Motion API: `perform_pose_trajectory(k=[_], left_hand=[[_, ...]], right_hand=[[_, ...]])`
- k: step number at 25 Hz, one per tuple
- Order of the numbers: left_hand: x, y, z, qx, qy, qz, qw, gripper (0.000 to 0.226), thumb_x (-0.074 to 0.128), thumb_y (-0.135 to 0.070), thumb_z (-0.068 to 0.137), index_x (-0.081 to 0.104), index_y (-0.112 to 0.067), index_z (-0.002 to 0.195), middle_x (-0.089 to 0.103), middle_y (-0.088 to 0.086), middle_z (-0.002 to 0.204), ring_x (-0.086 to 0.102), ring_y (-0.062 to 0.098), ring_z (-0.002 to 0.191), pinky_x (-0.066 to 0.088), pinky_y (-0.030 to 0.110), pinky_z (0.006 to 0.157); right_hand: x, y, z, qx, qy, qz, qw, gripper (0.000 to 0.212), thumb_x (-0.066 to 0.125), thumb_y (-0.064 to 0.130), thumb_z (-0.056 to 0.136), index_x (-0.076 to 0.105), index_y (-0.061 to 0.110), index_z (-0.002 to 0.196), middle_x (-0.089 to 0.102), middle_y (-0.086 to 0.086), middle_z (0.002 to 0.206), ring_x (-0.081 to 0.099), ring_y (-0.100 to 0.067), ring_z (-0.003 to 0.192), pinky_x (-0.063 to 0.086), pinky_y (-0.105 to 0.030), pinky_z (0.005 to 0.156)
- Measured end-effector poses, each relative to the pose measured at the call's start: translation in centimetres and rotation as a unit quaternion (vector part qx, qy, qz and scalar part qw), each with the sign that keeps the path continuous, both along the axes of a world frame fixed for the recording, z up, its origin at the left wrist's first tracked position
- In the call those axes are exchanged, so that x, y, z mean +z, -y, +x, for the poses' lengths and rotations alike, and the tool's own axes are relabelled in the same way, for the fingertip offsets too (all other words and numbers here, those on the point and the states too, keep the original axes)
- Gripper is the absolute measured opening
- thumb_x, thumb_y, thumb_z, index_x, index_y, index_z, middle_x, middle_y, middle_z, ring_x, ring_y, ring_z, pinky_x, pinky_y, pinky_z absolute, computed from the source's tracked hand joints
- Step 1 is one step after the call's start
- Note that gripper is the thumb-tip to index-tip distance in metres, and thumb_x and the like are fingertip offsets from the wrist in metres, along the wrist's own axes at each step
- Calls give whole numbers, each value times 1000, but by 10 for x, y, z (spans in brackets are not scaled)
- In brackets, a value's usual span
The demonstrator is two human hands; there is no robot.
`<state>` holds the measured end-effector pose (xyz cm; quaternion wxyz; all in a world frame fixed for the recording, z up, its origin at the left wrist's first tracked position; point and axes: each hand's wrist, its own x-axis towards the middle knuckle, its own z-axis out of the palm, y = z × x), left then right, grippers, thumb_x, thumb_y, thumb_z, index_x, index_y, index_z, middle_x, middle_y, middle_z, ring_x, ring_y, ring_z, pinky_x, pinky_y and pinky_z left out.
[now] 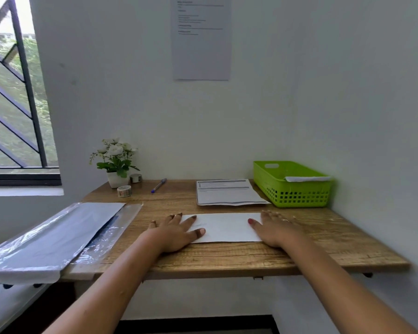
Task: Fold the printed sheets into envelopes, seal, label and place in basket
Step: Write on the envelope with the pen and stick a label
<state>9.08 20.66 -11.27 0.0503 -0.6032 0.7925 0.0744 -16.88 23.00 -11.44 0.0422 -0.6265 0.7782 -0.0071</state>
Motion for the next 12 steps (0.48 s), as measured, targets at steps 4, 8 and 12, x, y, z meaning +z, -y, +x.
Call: perform_pose_trajectory(k=[4,8,12], left_hand=[[9,7,19,19,11,-24,999,68,11,-67,90,-6,-35,148,-6,0,159,-8,24,146,-4,60,112],[34,36,71,78,-42,-56,994,65,23,-56,96,4,-27,151,2,4,159,1,29,146,5,57,115],[45,68,129,154,-125,-142,970,43,55,-27,90,52,-18,131,49,8,139,47,26,124,38,35,101]], right_hand=[[27,3,38,11,-46,-31,998,69,14,54,98,12,12,152,8,-5,161,5,-22,148,3,-49,118],[52,34,137,188,36,-37,981,58,21,41,102,13,13,152,7,-5,161,3,-23,148,1,-51,117],[58,83,229,303,57,-27,951,53,35,19,98,23,15,150,18,-7,159,14,-29,147,11,-54,118]])
